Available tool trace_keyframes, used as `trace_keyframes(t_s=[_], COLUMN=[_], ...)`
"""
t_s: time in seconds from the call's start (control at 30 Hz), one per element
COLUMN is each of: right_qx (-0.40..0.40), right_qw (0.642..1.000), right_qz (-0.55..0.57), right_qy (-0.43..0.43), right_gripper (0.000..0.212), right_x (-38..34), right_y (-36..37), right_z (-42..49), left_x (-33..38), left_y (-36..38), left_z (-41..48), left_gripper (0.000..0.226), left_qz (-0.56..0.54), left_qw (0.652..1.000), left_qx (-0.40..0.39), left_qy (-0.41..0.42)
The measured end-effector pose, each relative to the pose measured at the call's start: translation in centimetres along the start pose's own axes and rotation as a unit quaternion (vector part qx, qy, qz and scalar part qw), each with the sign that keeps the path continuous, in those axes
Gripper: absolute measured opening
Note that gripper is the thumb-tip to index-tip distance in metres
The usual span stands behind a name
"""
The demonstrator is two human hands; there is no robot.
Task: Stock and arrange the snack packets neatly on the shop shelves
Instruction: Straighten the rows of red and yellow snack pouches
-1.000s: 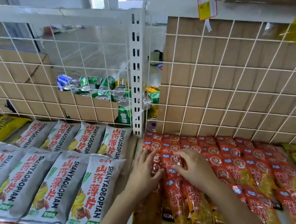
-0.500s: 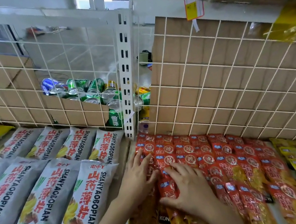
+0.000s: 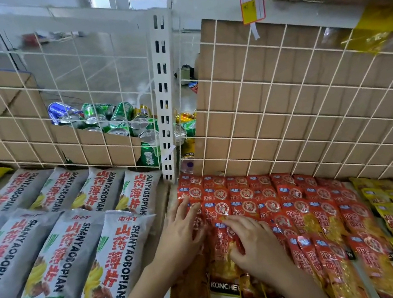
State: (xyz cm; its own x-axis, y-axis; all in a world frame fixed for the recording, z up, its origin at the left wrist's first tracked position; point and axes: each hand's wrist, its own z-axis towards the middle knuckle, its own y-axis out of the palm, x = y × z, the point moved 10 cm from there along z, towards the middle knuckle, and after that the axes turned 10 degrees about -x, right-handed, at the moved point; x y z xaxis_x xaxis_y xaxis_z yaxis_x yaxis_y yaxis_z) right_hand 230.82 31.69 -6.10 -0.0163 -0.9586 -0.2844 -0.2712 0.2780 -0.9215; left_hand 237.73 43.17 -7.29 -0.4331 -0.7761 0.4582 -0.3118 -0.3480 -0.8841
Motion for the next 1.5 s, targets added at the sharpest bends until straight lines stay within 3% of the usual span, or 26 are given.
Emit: trace_keyframes(t_s=[0.27,0.47,0.8,1.27,1.5], right_qx=[0.074,0.035,0.073,0.058,0.108], right_qw=[0.996,0.997,0.988,0.989,0.991], right_qz=[0.035,0.021,0.131,0.137,0.067], right_qy=[0.02,0.069,0.043,0.015,0.038], right_gripper=[0.043,0.038,0.01,0.009,0.023], right_x=[0.8,1.5,1.8,1.5,2.5], right_y=[-1.7,-1.9,-3.9,-3.4,-5.1], right_z=[0.3,2.2,3.4,5.4,6.2], left_x=[0.8,0.8,0.4,0.9,4.1], left_y=[0.2,1.6,2.4,2.0,1.5], left_z=[-1.6,-3.6,-4.1,-4.3,-4.7], left_gripper=[0.086,0.058,0.058,0.056,0.054], left_qz=[0.033,0.121,0.159,0.168,0.207], left_qw=[0.998,0.991,0.986,0.982,0.965], left_qx=[0.028,0.021,0.048,0.074,0.094], left_qy=[0.045,0.045,0.031,0.044,0.128])
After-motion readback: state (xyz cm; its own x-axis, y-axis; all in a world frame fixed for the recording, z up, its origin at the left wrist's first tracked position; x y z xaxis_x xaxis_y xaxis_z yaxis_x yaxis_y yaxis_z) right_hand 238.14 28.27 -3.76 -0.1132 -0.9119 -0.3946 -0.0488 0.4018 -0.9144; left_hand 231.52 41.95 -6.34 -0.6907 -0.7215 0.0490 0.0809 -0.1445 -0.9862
